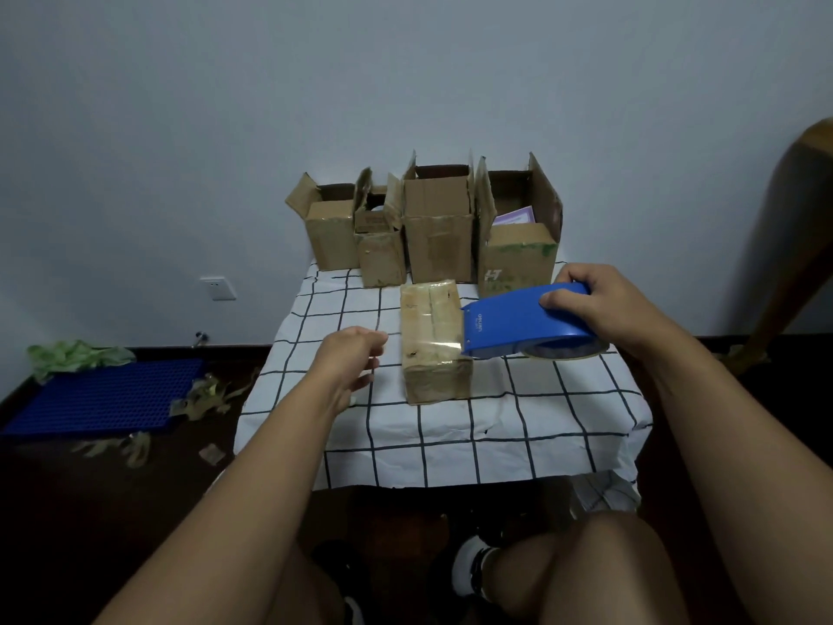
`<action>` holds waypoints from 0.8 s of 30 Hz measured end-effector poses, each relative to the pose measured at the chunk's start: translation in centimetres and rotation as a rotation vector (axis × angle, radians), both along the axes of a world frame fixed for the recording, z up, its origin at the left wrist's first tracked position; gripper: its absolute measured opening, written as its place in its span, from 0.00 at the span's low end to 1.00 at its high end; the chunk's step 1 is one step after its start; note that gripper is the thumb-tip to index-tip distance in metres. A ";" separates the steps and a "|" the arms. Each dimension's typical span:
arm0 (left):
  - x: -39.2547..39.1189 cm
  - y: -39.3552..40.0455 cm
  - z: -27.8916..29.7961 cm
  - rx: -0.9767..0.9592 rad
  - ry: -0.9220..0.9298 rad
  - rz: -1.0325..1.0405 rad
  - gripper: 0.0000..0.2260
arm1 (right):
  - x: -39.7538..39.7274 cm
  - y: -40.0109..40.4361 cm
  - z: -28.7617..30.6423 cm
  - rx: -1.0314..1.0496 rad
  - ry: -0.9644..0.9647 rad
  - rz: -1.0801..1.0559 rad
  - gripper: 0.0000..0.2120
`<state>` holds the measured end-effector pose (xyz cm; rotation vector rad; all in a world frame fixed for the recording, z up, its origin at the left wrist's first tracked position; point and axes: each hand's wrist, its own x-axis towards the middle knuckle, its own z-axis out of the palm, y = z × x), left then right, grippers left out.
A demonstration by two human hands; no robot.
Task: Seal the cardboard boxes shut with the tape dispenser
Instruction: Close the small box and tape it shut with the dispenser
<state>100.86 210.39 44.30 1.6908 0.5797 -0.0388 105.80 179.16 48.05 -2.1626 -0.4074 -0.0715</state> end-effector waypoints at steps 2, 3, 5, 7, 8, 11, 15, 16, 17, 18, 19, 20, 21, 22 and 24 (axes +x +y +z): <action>-0.1 -0.4 -0.8 -0.010 -0.026 0.033 0.07 | 0.5 -0.4 0.2 0.003 0.004 0.002 0.13; -0.2 -0.6 -1.2 -0.025 -0.042 0.052 0.07 | 0.7 -0.5 0.4 0.010 0.011 0.007 0.14; -0.3 -1.0 -1.8 -0.047 -0.068 0.073 0.07 | 1.0 -0.5 0.8 -0.022 0.015 0.028 0.16; -0.5 -1.5 -2.2 -0.044 -0.077 0.083 0.07 | 1.5 -0.2 1.2 -0.087 0.011 0.040 0.16; -0.6 -1.6 -2.4 -0.042 -0.082 0.088 0.07 | 1.7 -0.1 1.4 -0.112 0.011 0.044 0.16; -0.8 -2.0 -2.8 -0.004 -0.086 0.096 0.09 | 2.2 0.2 1.7 -0.158 0.004 0.059 0.16; -0.6 -2.2 -3.1 0.068 -0.079 0.110 0.13 | 2.5 0.4 1.6 -0.178 0.021 0.077 0.16; -0.5 -2.2 -3.2 0.061 -0.081 0.113 0.13 | 2.6 0.5 1.6 -0.186 0.028 0.082 0.16; -0.4 -2.2 -3.2 0.053 -0.082 0.114 0.13 | 2.6 0.6 1.5 -0.189 0.033 0.084 0.16; -0.3 -2.2 -3.2 0.047 -0.082 0.112 0.12 | 2.7 0.7 1.5 -0.190 0.035 0.083 0.16; -0.2 -2.3 -3.3 0.038 -0.083 0.110 0.12 | 2.8 0.7 1.5 -0.190 0.036 0.081 0.15; -0.1 -2.3 -3.3 0.027 -0.085 0.110 0.12 | 2.8 0.8 1.5 -0.190 0.037 0.080 0.15; 0.0 -2.3 -3.4 0.018 -0.085 0.113 0.12 | 2.9 0.7 1.5 -0.190 0.041 0.081 0.16; 0.0 -2.4 -3.6 0.014 -0.081 0.117 0.12 | 3.0 0.7 1.4 -0.191 0.046 0.082 0.16; 0.1 -2.4 -3.8 0.020 -0.068 0.120 0.12 | 3.2 0.7 1.4 -0.195 0.060 0.085 0.16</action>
